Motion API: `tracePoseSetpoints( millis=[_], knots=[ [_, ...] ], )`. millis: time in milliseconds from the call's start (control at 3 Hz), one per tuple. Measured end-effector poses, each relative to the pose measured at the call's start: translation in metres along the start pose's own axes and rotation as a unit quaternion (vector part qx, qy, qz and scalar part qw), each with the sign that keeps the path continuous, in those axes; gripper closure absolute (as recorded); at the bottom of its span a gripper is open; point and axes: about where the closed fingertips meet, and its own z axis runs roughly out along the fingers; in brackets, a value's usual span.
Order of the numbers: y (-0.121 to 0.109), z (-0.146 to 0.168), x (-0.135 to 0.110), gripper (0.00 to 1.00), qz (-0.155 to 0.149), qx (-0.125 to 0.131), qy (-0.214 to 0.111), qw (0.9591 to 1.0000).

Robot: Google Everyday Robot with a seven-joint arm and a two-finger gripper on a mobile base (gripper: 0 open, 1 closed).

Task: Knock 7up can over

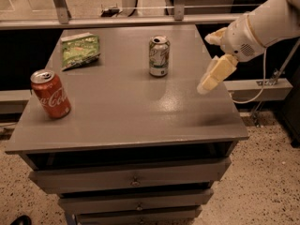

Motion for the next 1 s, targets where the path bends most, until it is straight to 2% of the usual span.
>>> tracePoseSetpoints(
  millis=[333, 667, 1000],
  knots=[
    [-0.021, 0.025, -0.011, 0.0, 0.031, -0.011, -0.055, 0.998],
    [-0.034, 0.054, -0.025, 0.0, 0.063, -0.03, -0.111, 0.9913],
    [-0.038, 0.095, -0.049, 0.0, 0.088, -0.069, -0.186, 0.9762]
  ],
)
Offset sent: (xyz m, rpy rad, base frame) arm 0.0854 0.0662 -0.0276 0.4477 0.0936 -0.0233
